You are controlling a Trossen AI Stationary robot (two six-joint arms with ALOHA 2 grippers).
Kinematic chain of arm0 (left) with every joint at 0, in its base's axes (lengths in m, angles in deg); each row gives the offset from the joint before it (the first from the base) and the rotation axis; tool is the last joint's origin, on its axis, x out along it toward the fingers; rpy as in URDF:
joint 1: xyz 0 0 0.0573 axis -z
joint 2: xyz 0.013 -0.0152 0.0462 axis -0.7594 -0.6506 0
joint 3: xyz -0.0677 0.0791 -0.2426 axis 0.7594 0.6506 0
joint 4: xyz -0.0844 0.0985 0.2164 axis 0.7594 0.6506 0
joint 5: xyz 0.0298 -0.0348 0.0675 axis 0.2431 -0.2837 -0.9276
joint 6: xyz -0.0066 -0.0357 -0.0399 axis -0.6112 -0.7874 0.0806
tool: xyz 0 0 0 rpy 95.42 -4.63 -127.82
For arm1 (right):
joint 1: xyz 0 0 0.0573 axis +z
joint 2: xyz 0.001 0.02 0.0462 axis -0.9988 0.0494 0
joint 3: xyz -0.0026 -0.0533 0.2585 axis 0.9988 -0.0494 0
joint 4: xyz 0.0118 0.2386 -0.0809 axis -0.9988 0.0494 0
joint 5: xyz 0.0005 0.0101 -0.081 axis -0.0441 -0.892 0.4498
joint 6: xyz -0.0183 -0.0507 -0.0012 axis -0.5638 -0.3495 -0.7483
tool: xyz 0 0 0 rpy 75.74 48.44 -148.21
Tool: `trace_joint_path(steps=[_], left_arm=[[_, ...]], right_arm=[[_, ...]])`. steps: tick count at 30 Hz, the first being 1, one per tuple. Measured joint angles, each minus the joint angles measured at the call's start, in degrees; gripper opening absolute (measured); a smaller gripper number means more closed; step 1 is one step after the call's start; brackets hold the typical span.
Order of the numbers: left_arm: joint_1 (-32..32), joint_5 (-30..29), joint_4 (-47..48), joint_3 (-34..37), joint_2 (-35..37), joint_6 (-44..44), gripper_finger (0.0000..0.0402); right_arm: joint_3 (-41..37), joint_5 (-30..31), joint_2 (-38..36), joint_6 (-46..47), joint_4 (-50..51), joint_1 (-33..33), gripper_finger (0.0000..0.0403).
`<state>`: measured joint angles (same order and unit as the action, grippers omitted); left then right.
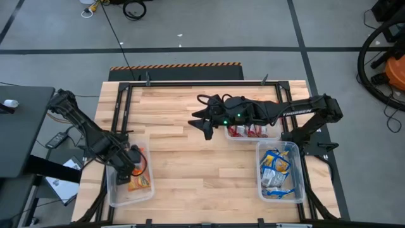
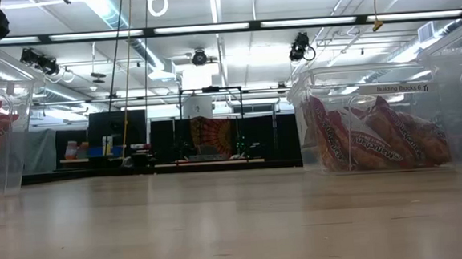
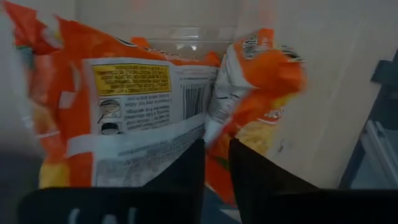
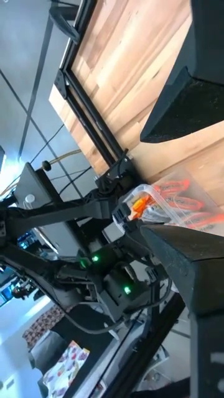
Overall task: Sort Maruchan noodles
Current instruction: Put the orange noodle pack into the left container
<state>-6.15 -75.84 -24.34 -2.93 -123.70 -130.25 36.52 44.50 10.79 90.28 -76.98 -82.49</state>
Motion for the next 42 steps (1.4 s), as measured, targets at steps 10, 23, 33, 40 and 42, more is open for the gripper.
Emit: trace_joint_path(steps=[10,23,33,40,42], left_arm=[[-3.02,-0.64,9.04,-14.37,0.04,0.44,0.0118],[-13.44,-19.82,-23.32,-21.99,-0.07,15.59,0.0119],[-28.28,-16.42,-48.08,-22.03,-0.09,27.26,0.0119],[-33.31,-14.32,-46.27,-22.03,-0.09,27.54,0.0119],[-33.97,-14.29,-44.87,-22.03,-0.09,27.96,0.0119]], right_arm=[[0.00,-5.26,-1.48,-1.40,4.70,-7.78,0.0233],[-0.01,18.38,-11.26,13.01,56.75,-25.00,0.0231],[-3.74,13.09,-1.48,16.78,63.04,-43.45,0.0231],[-3.80,9.95,10.07,20.37,63.52,-47.02,0.0231],[-3.80,8.90,12.60,20.95,64.12,-47.40,0.0231]])
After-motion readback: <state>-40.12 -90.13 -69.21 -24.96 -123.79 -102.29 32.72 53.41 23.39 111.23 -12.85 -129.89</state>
